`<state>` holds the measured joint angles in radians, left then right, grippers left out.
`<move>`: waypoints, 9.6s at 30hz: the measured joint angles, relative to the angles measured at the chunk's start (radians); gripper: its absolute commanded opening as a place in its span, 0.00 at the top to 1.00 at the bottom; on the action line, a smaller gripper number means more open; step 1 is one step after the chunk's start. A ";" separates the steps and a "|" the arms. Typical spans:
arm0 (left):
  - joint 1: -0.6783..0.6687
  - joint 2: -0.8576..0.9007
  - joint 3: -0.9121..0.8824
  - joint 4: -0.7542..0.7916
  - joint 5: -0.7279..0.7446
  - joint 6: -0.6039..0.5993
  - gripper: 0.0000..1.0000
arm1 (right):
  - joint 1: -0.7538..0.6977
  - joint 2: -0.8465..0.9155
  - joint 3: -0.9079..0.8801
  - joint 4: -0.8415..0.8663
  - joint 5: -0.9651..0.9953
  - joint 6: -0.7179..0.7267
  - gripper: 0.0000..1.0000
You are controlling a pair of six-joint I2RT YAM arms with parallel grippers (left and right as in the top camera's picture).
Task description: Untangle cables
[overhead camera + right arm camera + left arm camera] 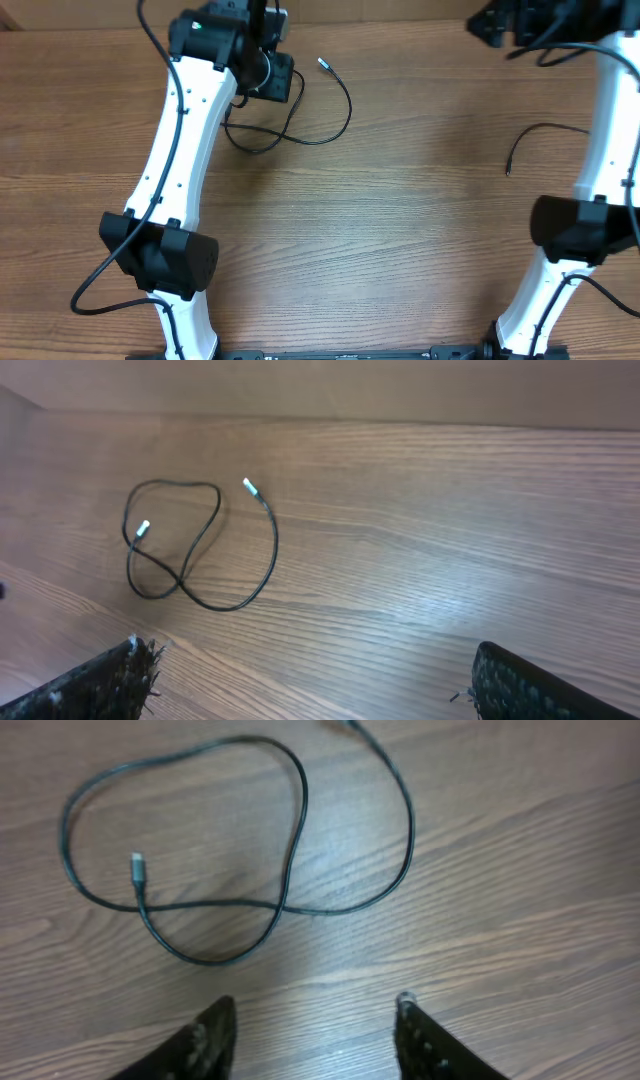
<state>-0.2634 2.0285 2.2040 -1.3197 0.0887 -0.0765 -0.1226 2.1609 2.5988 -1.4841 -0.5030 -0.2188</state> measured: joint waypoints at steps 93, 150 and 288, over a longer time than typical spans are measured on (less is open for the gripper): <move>0.047 -0.370 -0.034 -0.185 0.080 -0.103 0.37 | 0.674 0.386 -0.552 1.099 0.246 0.840 0.19; 0.047 -0.370 -0.034 -0.147 0.110 -0.100 0.31 | 0.603 0.434 -0.250 0.672 0.484 0.199 0.21; -0.045 -0.371 -0.034 -0.098 0.131 -0.112 0.25 | 0.296 0.261 -0.179 0.140 0.251 0.112 0.51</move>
<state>-0.3080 1.6577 2.1696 -1.4174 0.2199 -0.1883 0.1738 2.4218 2.4195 -1.3437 -0.2520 -0.1070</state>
